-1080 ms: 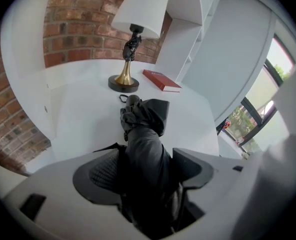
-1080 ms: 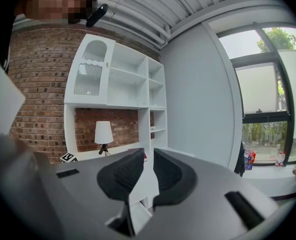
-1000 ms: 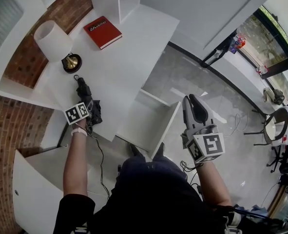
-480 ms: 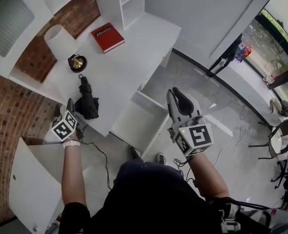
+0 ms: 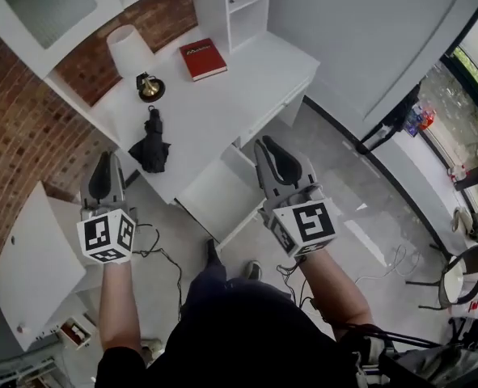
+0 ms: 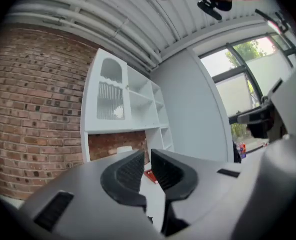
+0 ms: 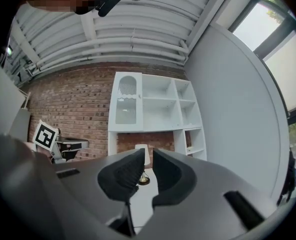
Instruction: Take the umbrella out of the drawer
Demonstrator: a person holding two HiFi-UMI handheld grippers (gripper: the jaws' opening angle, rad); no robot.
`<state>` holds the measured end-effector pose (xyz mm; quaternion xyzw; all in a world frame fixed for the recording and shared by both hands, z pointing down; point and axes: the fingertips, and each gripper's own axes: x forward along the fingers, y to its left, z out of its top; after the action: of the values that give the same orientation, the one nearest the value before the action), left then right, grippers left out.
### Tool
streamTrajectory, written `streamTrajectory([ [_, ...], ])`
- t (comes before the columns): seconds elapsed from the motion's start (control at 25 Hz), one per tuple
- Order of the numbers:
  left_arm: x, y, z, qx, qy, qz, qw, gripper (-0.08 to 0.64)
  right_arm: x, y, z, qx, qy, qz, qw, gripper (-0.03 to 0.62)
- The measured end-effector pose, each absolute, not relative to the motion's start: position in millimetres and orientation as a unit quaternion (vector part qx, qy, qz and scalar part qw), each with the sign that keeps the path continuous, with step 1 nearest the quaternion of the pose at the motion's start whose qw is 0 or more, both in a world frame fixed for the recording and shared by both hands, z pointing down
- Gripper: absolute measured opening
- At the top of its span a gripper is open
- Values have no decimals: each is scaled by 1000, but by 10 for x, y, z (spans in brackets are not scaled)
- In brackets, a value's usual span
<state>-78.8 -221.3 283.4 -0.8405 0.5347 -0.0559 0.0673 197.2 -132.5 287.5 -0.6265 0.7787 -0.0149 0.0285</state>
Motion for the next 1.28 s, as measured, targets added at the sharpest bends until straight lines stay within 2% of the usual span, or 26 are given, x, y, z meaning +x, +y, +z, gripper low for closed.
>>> streamTrajectory([
  [0.16,-953,-1770,2502,-820,568,-10,73,38,1713,-1357,2719,-583,811,6,44,43],
  [0.48,-1495,-1282,2320,-802,594,7,59,40,1266,-1252,2474,-565,824,29,41,43],
  [0.92,-2447,-1259,2168,-796,602,42,40,40,509,-1230,2250,-571,818,58,33,43],
  [1.28,-2597,-1279,2137,-811,581,41,47,40,287,-1182,2207,-586,807,67,31,35],
])
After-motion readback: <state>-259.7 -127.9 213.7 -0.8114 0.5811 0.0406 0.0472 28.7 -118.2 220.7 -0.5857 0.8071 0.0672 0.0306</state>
